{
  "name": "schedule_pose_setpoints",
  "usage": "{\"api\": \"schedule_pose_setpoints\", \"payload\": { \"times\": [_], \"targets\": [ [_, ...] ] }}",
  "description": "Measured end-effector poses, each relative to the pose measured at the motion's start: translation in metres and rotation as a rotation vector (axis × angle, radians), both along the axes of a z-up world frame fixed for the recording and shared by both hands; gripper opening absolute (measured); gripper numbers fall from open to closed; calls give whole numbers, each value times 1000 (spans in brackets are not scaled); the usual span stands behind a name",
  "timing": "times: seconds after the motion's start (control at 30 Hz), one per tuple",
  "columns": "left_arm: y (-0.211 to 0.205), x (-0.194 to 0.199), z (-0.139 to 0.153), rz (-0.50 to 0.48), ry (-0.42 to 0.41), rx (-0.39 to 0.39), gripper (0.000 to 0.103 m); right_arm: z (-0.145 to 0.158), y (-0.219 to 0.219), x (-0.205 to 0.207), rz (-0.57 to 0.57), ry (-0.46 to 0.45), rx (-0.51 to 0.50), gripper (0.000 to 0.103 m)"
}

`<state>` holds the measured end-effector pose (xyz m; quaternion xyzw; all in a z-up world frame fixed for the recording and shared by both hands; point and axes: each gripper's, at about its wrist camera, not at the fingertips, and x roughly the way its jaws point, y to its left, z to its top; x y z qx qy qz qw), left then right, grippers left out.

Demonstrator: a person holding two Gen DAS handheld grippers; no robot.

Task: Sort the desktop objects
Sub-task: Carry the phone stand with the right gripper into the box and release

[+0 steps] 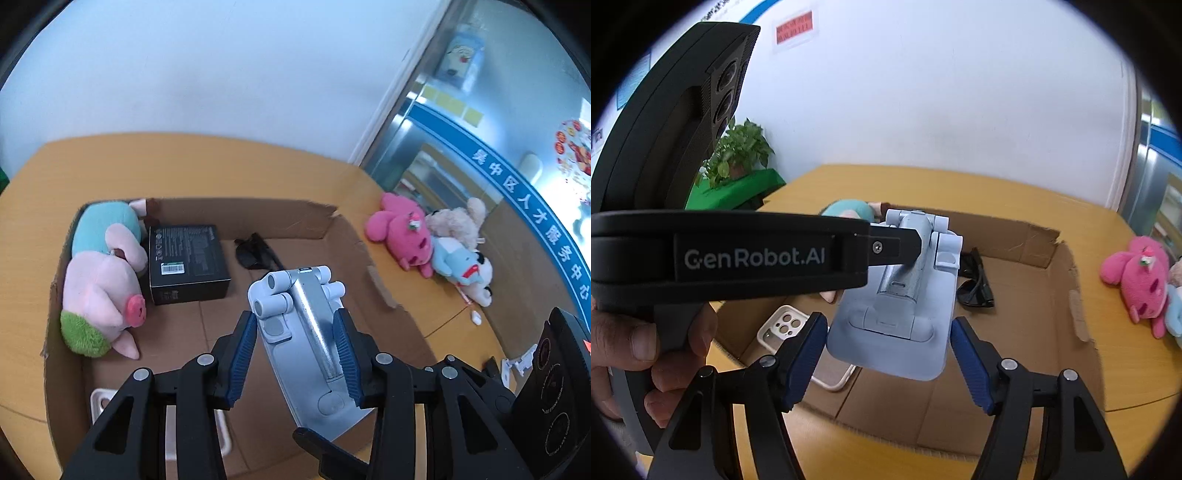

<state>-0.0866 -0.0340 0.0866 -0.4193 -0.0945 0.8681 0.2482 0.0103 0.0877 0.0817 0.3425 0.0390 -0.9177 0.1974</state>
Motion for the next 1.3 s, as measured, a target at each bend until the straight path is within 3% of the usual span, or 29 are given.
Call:
{"api": "schedule_pose_setpoints", "payload": {
  "times": [0.13, 0.4, 0.5, 0.6, 0.67, 0.77, 0.83, 0.9, 0.97, 1.13, 1.3],
  "targets": [
    [-9, -44, -45, 6, -147, 15, 40, -30, -6, -47, -1, -118, -4, 68],
    [-11, -70, -114, 9, -356, 21, 40, -86, -8, -90, -14, -339, 14, 69],
    [-13, -71, -126, 21, -397, 33, 39, -95, -4, -94, -34, -391, 9, 69],
    [-12, -69, -122, 22, -381, 10, 39, -98, -7, -92, -31, -420, 47, 69],
    [-16, -64, -112, 35, -346, 14, 39, -97, -7, -88, -23, -434, 33, 69],
    [-28, -45, -82, 97, -231, -21, 42, -89, -2, -82, -40, -414, 21, 70],
    [-40, -19, -55, 160, -115, -49, 54, -70, 9, -68, -68, -336, 4, 73],
    [-47, 14, -29, 212, 29, -89, 80, -40, 26, -45, -109, -198, -3, 83],
    [-50, 52, -12, 257, 190, -157, 90, -25, 43, -21, -145, -90, -10, 87],
    [-52, 118, -22, 392, 420, -256, 102, -47, 72, 22, -226, 47, 8, 88],
    [-42, 136, -60, 434, 445, -359, 102, -91, 74, 31, -230, 71, 18, 89]
  ]
}}
